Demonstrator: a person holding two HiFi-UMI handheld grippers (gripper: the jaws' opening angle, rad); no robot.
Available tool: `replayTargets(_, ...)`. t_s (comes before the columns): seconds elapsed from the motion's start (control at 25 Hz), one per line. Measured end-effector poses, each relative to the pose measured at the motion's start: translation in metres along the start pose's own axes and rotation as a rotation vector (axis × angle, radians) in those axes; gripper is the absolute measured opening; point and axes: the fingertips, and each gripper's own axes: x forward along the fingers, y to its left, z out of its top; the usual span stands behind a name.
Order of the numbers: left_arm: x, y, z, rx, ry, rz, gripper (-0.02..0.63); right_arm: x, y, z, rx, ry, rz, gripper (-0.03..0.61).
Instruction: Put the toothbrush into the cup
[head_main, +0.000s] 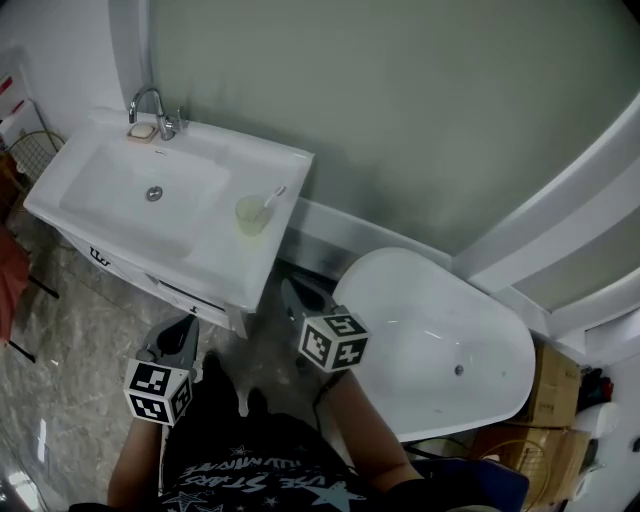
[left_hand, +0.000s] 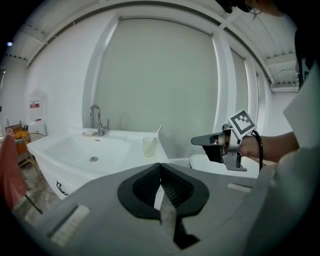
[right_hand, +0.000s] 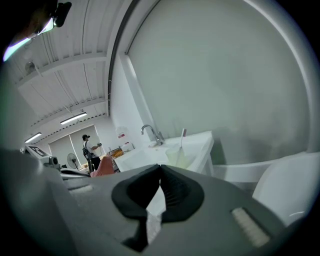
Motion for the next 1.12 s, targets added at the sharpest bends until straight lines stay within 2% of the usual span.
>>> replayTargets(0.24, -0.018, -0.009, -0.022, 0.018, 0.026, 0.01, 0.009, -0.016, 0.021, -0.034, -0.039, 0.053, 0.062, 0.005)
replayTargets(0.52, -0.043, -0.021, -0.043, -0.018, 0.029, -0.009, 0.009, -0.034, 0.046, -0.058, -0.067, 0.09, 0.057, 0.005)
replayTargets(0.8, -0.106, -0.027, -0.079, -0.08, 0.033, -0.02, 0.009, -0.074, 0.096, -0.099, -0.092, 0.126, 0.049, 0.005)
replayTargets(1.12, -0.184, -0.044, -0.12, -0.085, 0.021, -0.028, 0.009, -0.133, 0.149, -0.144, -0.09, 0.12, 0.028, 0.005)
